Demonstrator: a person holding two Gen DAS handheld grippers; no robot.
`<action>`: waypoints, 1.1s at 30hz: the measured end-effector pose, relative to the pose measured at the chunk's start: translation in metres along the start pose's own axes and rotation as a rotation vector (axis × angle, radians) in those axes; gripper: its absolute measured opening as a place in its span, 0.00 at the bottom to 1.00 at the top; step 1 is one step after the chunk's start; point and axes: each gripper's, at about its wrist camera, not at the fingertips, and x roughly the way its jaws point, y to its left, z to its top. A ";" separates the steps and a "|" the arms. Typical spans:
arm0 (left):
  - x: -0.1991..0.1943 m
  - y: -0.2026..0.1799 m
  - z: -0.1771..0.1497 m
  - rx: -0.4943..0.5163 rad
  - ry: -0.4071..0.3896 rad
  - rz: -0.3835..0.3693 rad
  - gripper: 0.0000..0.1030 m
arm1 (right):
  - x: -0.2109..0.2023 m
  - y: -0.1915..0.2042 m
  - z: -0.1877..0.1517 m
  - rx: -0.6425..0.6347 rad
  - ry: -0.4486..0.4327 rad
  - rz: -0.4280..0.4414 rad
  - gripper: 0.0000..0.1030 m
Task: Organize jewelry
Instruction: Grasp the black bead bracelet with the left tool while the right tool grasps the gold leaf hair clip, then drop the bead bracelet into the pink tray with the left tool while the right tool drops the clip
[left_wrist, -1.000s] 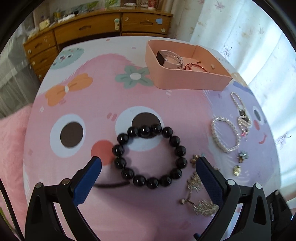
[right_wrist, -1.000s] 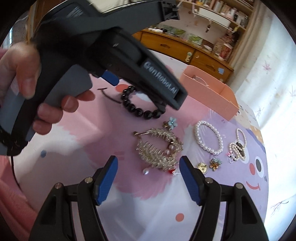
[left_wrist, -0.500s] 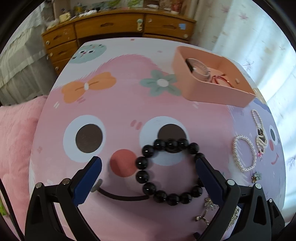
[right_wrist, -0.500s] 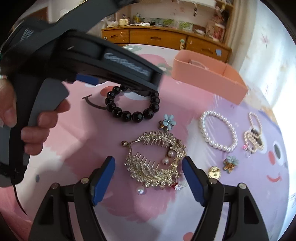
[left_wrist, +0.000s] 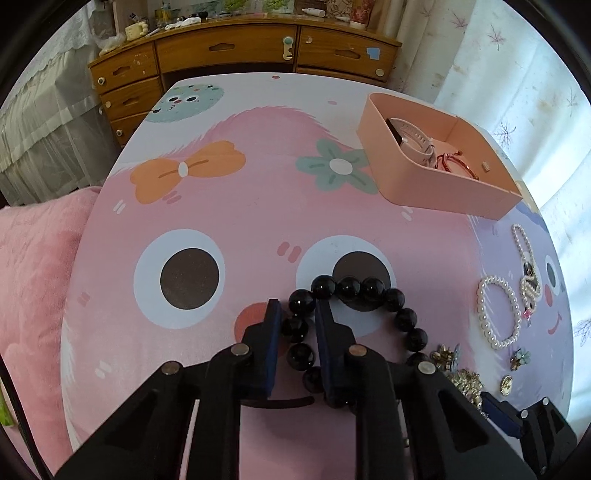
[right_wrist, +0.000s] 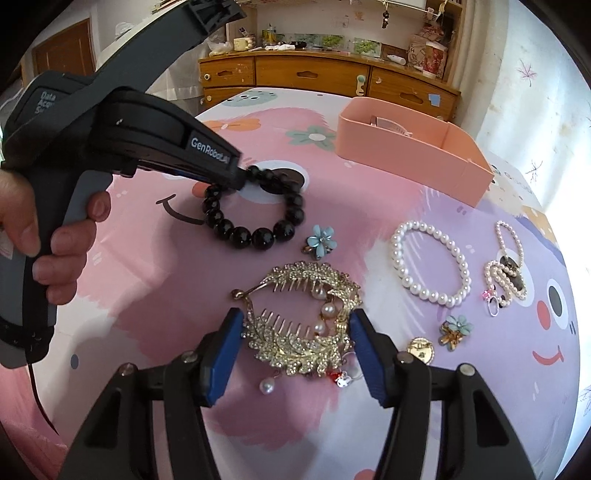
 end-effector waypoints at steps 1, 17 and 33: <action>0.000 0.001 0.000 -0.005 0.000 -0.006 0.12 | 0.000 0.000 0.000 -0.003 0.002 0.001 0.57; -0.031 0.000 0.003 -0.017 -0.060 -0.076 0.12 | -0.022 -0.023 0.007 0.064 -0.016 0.014 0.57; -0.106 -0.021 0.036 0.037 -0.235 -0.210 0.12 | -0.061 -0.066 0.064 0.201 -0.154 -0.013 0.57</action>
